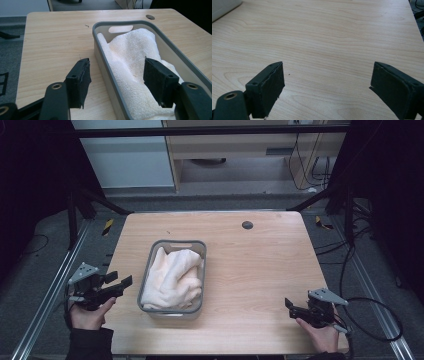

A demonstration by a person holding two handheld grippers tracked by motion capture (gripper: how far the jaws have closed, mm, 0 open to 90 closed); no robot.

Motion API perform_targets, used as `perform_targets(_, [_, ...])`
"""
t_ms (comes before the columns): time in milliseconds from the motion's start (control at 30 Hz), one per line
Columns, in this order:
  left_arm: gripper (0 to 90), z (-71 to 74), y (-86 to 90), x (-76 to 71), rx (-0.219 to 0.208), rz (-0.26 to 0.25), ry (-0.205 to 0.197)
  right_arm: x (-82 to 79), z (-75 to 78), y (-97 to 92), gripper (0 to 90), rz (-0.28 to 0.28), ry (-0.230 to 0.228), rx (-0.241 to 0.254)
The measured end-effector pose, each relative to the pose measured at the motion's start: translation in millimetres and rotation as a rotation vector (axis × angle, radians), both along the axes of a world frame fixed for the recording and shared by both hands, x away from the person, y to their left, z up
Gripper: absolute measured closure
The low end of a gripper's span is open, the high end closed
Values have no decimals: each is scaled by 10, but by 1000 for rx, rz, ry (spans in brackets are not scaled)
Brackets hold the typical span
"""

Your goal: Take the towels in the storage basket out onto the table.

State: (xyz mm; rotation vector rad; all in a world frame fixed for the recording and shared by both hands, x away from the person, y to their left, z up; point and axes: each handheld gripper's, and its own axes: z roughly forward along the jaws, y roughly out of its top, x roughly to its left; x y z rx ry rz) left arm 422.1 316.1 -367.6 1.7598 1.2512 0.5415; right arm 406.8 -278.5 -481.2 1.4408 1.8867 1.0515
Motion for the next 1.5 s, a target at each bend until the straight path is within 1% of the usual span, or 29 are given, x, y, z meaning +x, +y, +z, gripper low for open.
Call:
perform_targets(67, [383,25,-14,14,-1,-7,-5,-5,5,5,116,-1,4,9])
perform_targets(133, [381,60,-39,34,7,-15,-8,-4,6,2,116,-2,4,5])
perform_targets(300, [369,118,-107,96,17,-43,1,-2,-5,-4,113,-3,9,3])
perform_targets(367, [366,148,-152,121,36,-56,7,0,-5,-7,113,-4,8,1])
perform_targets(400, [363,148,-152,121,36,-56,7,1,-2,-12,113,-5,5,2])
perform_targets(433, [361,164,-173,128,45,-63,11,-4,5,-9,113,-8,8,13])
perform_targets(467, [361,180,-193,133,52,-69,9,-4,5,-9,113,-8,8,13])
perform_targets(533, [352,230,-245,153,57,-81,16,-8,10,-26,113,-10,-2,17])
perform_targets(567, [351,246,-261,159,62,-85,18,-11,11,-25,113,-12,3,24])
perform_targets(667, [349,287,-296,173,70,-92,23,-9,1,-30,113,-12,3,15])
perform_targets(833, [340,331,-353,205,102,-104,44,-6,-2,-34,113,-13,10,18])
perform_targets(900, [332,332,-384,227,118,-109,65,-7,-3,-33,113,-14,14,18])
perform_targets(1033, [326,326,-425,266,151,-112,91,-4,-2,-40,113,-14,7,14])
perform_targets(1167, [322,297,-491,306,179,-116,114,-3,-2,-37,112,-14,15,16])
perform_targets(1233, [319,284,-523,325,186,-121,125,1,-9,-38,112,-13,12,8])
perform_targets(1333, [316,266,-568,353,205,-130,136,-2,-4,-37,112,-15,14,12])
perform_targets(1467, [309,239,-633,389,212,-138,149,-1,-2,-39,112,-16,14,15])
perform_targets(1500, [308,235,-650,397,218,-146,153,4,-7,-44,111,-14,11,7])
